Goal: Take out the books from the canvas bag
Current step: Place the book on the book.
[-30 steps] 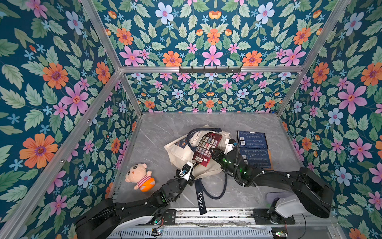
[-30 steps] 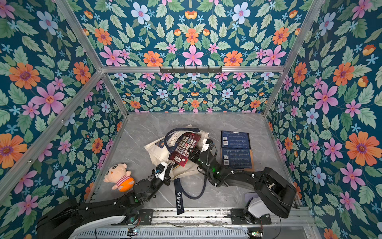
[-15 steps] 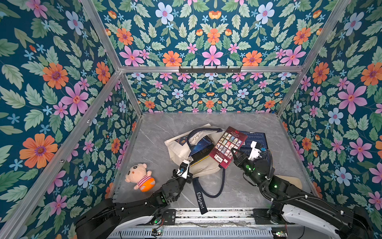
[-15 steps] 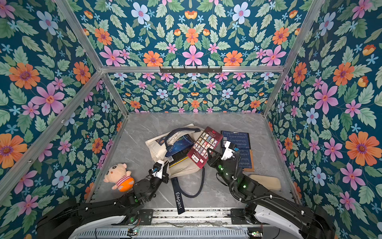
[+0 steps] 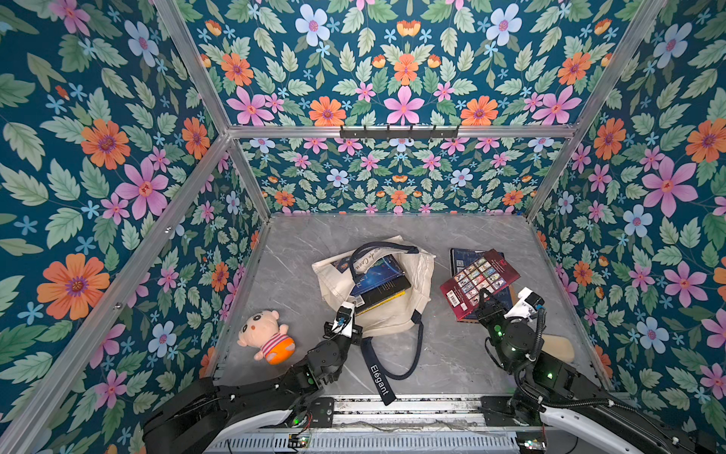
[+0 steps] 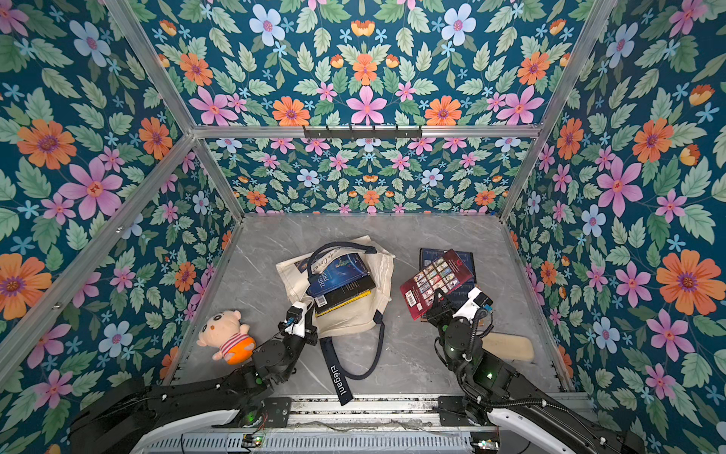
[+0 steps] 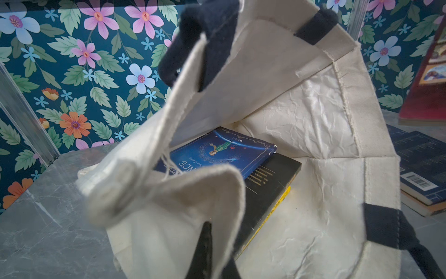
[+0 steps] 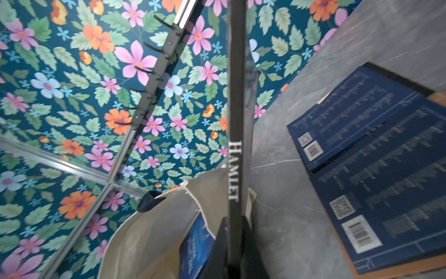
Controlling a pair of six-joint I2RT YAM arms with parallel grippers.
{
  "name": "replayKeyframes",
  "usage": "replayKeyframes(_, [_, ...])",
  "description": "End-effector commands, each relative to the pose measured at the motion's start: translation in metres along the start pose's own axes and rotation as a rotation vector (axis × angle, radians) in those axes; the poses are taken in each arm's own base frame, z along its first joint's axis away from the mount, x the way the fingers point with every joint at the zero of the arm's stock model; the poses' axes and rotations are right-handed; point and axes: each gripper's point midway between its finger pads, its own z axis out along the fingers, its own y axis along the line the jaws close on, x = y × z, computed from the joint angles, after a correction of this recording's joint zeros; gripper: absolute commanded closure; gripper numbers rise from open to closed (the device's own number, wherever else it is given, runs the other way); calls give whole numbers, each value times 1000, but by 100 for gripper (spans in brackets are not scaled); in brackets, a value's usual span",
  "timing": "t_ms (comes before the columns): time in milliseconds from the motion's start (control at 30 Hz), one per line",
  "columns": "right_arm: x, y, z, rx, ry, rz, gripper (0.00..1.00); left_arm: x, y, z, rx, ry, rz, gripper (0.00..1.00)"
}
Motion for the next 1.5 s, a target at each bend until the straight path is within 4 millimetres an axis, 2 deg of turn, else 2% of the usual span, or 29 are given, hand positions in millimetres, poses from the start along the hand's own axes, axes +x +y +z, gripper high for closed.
replayKeyframes(0, [-11, -31, 2, 117, -93, 40, 100, -4, 4, -2, -10, -27, -32, 100])
replayKeyframes(133, [-7, -58, 13, 183, -102, 110, 100, -4, 1, -2, 8, -26, -31, 100])
replayKeyframes(300, [-4, -74, 30, 214, -92, 162, 100, -4, -1, -2, 14, -22, -29, 100])
replayKeyframes(733, [11, -126, 36, 405, -175, 214, 100, -3, -4, -1, 26, -16, -25, 100])
replayKeyframes(1067, [28, -144, 38, 540, -151, 264, 100, -2, -6, 0, 33, -10, -20, 100])
replayKeyframes(1300, [40, -159, 35, 646, -151, 323, 91, -2, -6, 1, 36, -10, -19, 100])
replayKeyframes(1467, [47, -159, 42, 648, -141, 345, 88, -1, -7, 1, 40, -7, -16, 100])
